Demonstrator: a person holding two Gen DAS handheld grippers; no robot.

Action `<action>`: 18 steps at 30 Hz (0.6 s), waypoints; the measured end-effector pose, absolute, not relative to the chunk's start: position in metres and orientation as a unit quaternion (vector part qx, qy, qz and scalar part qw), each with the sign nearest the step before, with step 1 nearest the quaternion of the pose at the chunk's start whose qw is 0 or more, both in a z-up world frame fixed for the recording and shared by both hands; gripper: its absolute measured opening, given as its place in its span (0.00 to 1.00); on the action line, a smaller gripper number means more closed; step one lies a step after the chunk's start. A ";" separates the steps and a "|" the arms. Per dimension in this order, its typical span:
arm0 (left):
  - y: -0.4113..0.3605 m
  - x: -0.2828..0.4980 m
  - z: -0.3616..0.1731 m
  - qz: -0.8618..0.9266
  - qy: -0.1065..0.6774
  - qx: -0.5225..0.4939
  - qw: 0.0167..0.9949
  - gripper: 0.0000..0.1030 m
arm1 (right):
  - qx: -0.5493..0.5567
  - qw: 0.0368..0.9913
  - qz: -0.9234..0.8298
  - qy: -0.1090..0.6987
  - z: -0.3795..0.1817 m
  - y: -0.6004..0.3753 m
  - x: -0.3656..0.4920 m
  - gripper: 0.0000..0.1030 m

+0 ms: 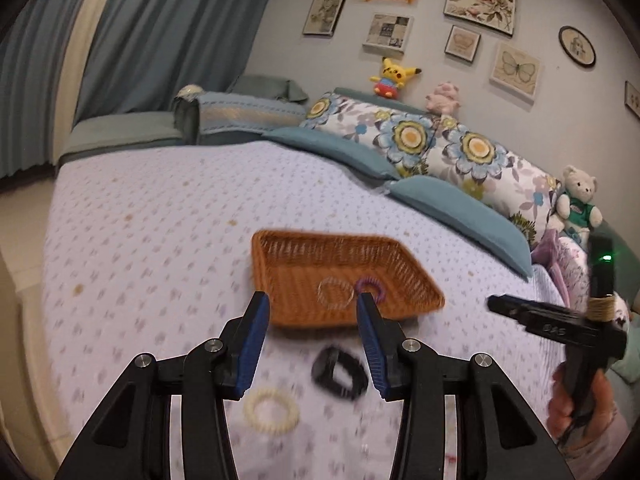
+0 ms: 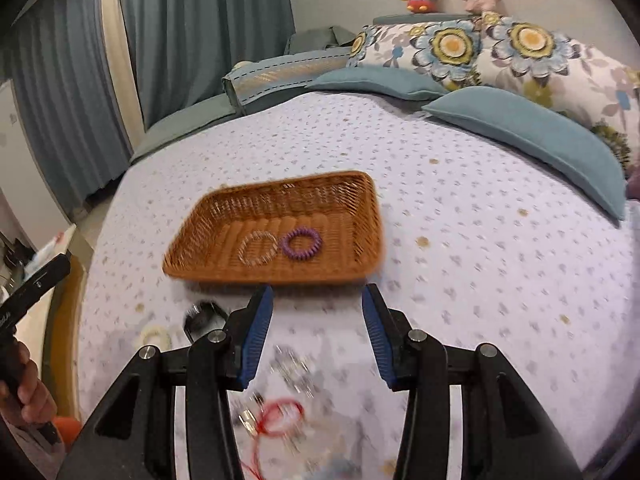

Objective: Organize jewelry
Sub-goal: 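Grasp the cream coil hair tie with the left tool while the right tool grasps the pearl bracelet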

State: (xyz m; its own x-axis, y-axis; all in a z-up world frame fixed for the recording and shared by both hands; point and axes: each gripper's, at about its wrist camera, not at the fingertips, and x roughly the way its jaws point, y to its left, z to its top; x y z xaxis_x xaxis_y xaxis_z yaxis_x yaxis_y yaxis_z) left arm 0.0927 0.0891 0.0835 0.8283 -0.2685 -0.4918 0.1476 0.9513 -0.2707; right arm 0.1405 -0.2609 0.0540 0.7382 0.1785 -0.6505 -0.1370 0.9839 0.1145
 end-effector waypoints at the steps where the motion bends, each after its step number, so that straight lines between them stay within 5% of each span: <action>1: 0.090 0.088 0.078 -0.107 0.278 -0.113 0.948 0.45 | 0.025 0.933 0.082 0.351 0.052 -0.264 0.130 0.47; 18: 0.103 0.098 -0.011 -0.010 0.374 -0.123 0.919 0.45 | 0.002 0.903 0.093 0.419 -0.042 -0.289 0.083 0.47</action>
